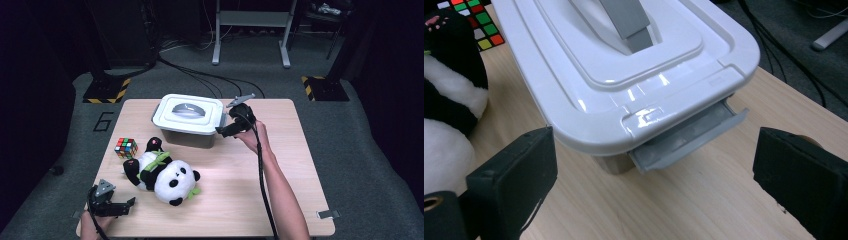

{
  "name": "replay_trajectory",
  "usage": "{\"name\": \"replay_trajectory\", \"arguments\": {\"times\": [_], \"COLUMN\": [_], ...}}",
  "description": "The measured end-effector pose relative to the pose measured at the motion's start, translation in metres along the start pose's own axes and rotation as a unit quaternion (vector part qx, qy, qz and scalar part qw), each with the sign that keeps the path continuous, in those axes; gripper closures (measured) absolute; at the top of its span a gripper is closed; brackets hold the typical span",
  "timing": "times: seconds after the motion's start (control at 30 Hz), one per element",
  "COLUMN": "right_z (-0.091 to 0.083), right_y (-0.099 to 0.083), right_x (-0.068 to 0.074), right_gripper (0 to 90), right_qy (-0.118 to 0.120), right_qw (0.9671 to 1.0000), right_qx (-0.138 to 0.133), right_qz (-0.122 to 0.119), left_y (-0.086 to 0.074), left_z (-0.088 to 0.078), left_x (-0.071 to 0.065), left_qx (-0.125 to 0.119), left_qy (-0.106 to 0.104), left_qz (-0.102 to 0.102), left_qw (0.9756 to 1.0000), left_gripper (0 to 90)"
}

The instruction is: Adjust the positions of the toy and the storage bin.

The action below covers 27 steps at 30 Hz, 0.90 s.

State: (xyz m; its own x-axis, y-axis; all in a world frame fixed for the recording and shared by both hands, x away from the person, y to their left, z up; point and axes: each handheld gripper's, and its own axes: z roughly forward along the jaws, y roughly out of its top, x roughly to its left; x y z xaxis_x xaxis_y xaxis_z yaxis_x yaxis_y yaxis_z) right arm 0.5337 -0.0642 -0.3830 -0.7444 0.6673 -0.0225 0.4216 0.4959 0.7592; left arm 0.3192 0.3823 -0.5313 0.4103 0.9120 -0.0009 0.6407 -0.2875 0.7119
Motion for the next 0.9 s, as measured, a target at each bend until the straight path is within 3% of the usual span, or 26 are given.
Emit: {"name": "replay_trajectory", "arguments": {"times": [0.2, 0.47, 0.57, 0.9], "right_z": [0.011, 0.024, 0.030, 0.053], "right_y": [0.012, 0.027, 0.033, 0.047], "right_x": [-0.001, -0.002, -0.001, 0.008], "right_gripper": [2.4, 1.6, 4.1, 14.0], "right_qy": [0.006, 0.011, 0.009, 0.015], "right_qw": [0.9999, 0.9998, 0.9997, 0.9993], "right_qx": [0.005, 0.014, 0.014, 0.024], "right_qz": [0.008, -0.008, -0.020, -0.026], "left_y": [0.000, 0.000, 0.000, 0.000], "left_z": [0.000, 0.000, 0.001, 0.001], "left_x": [0.000, 0.000, 0.000, 0.000], "left_qx": [0.001, -0.001, -0.004, -0.005], "left_qy": [0.000, 0.001, 0.002, 0.002], "left_qz": [0.000, 0.000, -0.001, -0.001], "left_qw": [1.0000, 1.0000, 1.0000, 1.0000], "left_gripper": [0.0, 0.0, 0.0, 0.0]}}
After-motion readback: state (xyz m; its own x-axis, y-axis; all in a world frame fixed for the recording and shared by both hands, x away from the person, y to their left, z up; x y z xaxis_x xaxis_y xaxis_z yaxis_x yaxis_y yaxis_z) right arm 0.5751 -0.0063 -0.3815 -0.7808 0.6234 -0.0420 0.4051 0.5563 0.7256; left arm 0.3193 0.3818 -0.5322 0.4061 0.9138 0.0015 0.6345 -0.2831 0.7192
